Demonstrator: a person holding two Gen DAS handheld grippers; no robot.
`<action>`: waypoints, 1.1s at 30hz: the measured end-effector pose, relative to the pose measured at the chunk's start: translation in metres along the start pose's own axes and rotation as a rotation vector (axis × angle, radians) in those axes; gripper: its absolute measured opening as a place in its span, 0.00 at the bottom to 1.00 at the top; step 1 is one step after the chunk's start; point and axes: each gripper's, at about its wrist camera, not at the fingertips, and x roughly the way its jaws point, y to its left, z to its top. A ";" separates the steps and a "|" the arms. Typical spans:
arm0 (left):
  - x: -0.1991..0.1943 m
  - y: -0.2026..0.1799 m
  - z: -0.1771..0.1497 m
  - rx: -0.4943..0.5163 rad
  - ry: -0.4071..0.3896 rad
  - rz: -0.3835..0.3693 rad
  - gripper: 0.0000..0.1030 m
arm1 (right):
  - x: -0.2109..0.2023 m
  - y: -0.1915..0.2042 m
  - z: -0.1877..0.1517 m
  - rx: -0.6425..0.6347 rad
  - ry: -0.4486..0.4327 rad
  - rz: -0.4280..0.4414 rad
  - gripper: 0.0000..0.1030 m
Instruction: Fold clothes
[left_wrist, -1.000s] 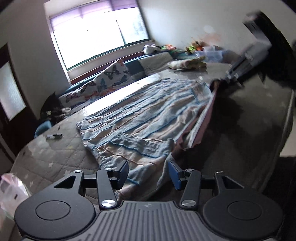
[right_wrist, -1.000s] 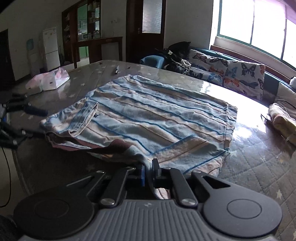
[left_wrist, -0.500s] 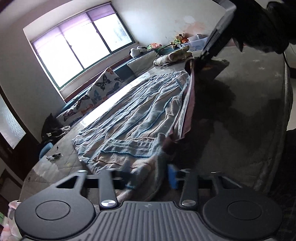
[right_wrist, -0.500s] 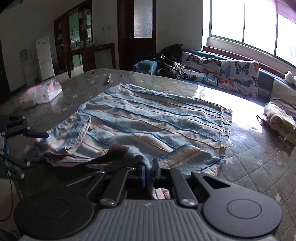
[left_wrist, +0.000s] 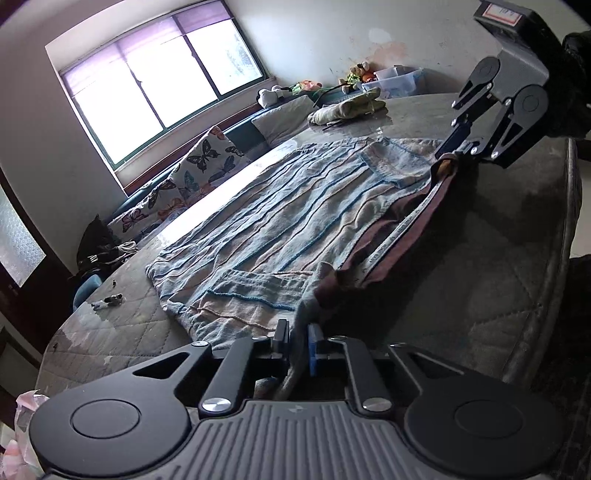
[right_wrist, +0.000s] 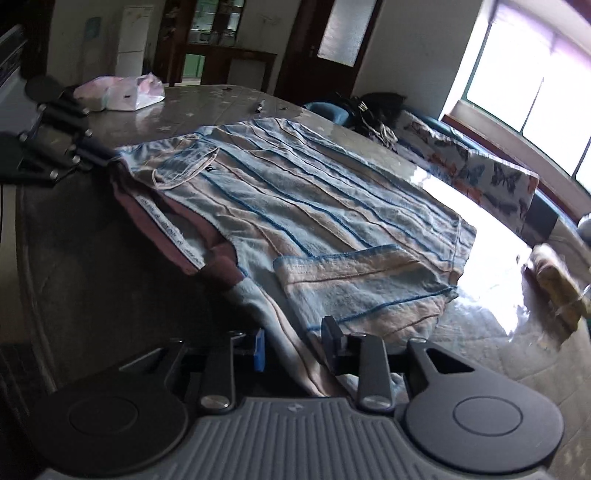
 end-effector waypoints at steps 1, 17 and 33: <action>0.000 0.000 0.000 0.001 0.002 0.000 0.14 | -0.002 0.000 -0.002 -0.008 -0.003 -0.007 0.30; -0.004 0.005 -0.003 -0.007 -0.021 -0.011 0.06 | -0.010 -0.007 -0.003 0.014 -0.083 -0.047 0.04; -0.093 0.000 0.009 -0.114 -0.057 -0.060 0.05 | -0.098 0.010 0.002 0.045 -0.093 0.050 0.03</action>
